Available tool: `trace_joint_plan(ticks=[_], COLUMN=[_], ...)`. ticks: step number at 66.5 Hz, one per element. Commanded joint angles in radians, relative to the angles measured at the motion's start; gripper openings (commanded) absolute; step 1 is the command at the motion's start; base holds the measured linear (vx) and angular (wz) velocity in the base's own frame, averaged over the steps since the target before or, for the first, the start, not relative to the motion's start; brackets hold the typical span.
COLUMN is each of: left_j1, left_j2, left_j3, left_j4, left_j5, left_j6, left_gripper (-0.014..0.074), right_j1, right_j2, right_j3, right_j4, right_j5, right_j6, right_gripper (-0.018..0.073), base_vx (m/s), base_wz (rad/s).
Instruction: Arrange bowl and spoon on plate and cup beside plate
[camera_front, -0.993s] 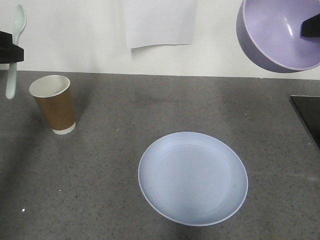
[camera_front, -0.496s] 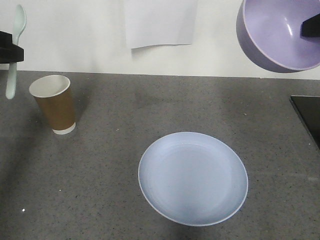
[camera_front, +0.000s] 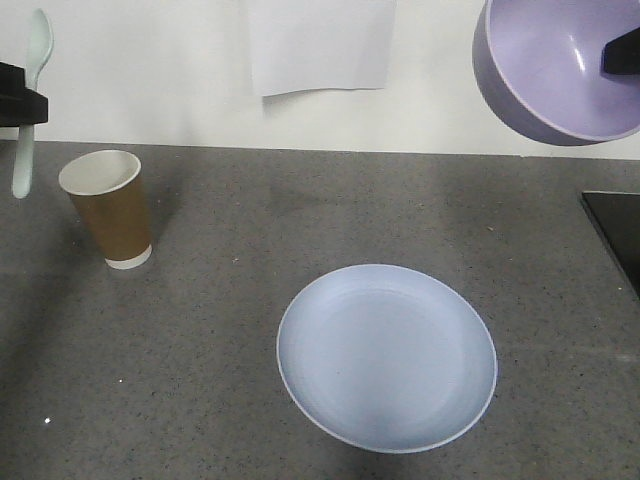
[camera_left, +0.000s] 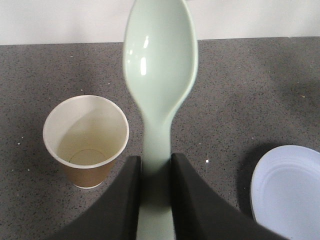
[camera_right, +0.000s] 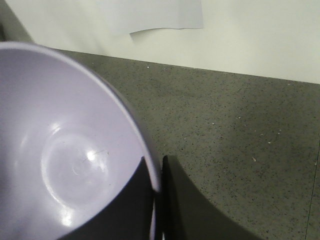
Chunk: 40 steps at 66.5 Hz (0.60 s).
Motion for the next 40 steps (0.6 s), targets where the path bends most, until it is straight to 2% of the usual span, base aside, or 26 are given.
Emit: trace_joint_plan(ticks=[1, 40], left_j1=[0.002, 0.002], left_j2=[-0.032, -0.032], left_j3=[-0.025, -0.025], left_j4=[-0.045, -0.045], left_j5=[-0.043, -0.043], left_j6=[0.002, 0.002], left_gripper=[-0.0006, -0.0006], right_j1=[-0.002, -0.002], right_j2=[-0.025, -0.025], right_j3=[-0.029, -0.029], right_j4=[0.047, 0.047], right_j5=[-0.047, -0.046], right_j6=[-0.003, -0.003], right_gripper=[-0.0006, -0.0006], base_vx=[0.00, 0.01], base_wz=[0.00, 0.00])
